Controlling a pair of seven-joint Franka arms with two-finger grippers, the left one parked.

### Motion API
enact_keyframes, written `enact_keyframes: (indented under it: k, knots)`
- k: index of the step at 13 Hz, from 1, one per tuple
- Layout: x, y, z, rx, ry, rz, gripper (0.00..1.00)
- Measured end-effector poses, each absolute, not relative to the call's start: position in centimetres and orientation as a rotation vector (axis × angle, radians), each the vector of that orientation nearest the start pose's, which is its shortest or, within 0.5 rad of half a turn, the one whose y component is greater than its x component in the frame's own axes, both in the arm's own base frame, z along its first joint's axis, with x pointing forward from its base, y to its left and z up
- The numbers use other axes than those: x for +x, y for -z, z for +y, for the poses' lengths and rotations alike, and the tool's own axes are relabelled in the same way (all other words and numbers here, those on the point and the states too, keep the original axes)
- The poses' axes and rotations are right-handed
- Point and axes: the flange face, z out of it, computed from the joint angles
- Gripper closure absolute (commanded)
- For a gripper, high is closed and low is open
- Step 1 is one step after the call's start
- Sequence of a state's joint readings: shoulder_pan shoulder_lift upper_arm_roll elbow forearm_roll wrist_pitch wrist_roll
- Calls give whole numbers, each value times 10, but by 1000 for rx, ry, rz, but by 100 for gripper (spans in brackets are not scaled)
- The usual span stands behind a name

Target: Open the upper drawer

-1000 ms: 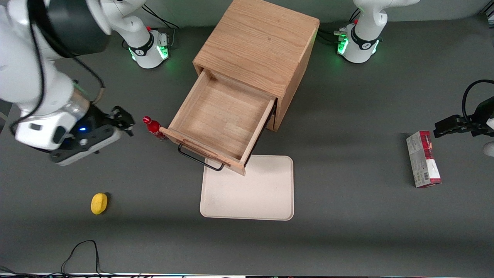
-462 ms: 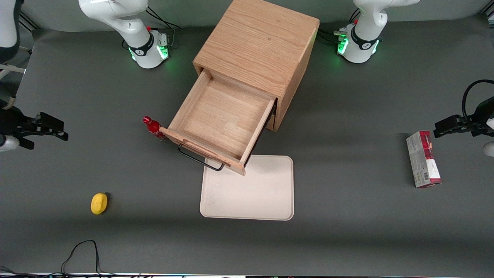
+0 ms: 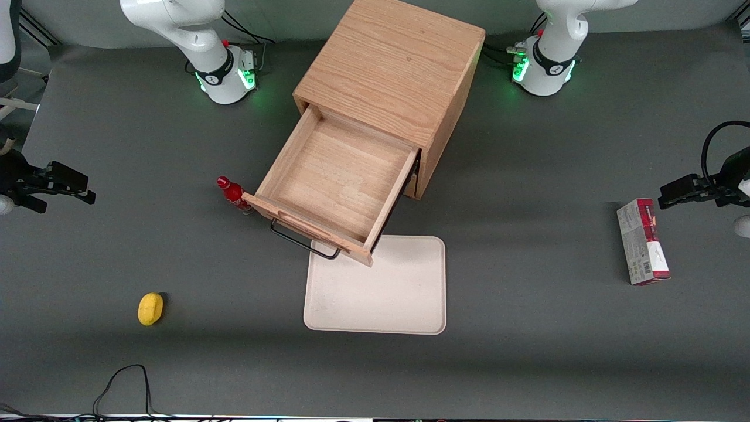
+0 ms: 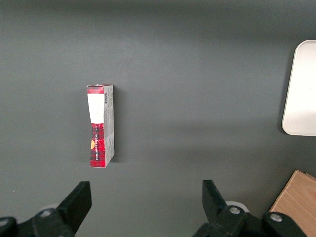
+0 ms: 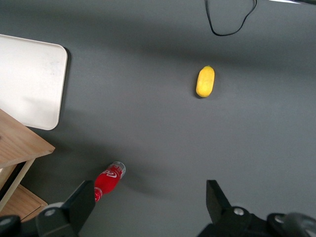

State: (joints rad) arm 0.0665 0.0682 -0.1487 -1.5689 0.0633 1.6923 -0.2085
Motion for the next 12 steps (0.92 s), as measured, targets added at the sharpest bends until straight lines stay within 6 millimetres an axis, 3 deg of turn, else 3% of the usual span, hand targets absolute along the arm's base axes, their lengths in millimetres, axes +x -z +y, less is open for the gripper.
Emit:
enact_keyframes:
  k: [12]
  knots:
    - [584, -591, -35, -3138, 66, -208, 0]
